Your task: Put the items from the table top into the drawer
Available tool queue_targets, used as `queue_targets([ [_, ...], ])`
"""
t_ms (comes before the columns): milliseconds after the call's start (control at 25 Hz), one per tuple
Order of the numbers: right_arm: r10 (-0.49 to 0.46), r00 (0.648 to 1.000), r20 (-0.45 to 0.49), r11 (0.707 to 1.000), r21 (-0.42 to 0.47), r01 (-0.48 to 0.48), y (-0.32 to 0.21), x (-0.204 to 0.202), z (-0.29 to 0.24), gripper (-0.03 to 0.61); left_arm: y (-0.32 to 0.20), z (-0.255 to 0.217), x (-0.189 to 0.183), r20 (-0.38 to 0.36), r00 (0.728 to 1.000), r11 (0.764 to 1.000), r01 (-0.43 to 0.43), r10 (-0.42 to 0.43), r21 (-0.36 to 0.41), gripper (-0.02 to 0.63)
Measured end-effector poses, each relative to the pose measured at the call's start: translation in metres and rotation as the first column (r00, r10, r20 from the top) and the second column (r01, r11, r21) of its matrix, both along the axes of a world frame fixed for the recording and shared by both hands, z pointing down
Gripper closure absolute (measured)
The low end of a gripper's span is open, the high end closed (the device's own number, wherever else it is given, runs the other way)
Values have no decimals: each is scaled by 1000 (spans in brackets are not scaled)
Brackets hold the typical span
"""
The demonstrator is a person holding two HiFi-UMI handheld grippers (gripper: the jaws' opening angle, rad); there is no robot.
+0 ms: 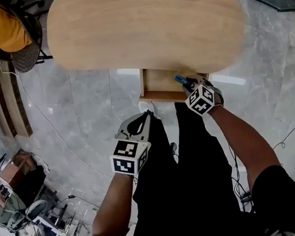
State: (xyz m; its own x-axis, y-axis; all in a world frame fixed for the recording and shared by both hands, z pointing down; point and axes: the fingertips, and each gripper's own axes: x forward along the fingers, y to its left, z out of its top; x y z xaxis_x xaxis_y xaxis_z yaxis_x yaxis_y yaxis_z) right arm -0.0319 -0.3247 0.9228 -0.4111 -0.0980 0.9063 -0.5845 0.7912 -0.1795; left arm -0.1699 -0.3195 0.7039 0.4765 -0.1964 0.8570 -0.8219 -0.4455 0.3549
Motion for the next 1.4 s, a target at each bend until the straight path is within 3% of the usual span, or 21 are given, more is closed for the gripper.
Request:
queue_targets([
  [120,-80,994,-76,997,-29,78,25,-20,36,459,1,5,-2,-22,1000,1000,6,-6,1,612],
  [240,-107,982,-158,993,-68,97,29,-25,79,459,4,8,-3,-40,999,1000,-6,6,6,612],
  [560,-198,940,-279,980,-50,192,16,-41,155,457,37,23,-46,13,1000,1000,-25,25,-9,612],
  [640,-218,933,-287,976,-65,208,21,-43,156,383,43,22,-56,9,1000,1000,-6,6,-11,612],
  [680,-221,930,-293,975,-73,209,22,-43,153,376,43,19,-60,7,1000,1000,-3,3,-5,612],
  [1000,-143,956,-258,988,-94,122,58,-43,49,371,33,-48,-68,-47,997,991,-56,62,123,612],
  [1200,74,980,-187,996,-26,-80,63,-48,-62,371,36,-103,-66,-105,982,968,-133,158,212,612],
  [1400,290,957,12,953,92,-290,50,-81,-201,373,34,-163,-74,-152,958,930,-185,242,317,612],
])
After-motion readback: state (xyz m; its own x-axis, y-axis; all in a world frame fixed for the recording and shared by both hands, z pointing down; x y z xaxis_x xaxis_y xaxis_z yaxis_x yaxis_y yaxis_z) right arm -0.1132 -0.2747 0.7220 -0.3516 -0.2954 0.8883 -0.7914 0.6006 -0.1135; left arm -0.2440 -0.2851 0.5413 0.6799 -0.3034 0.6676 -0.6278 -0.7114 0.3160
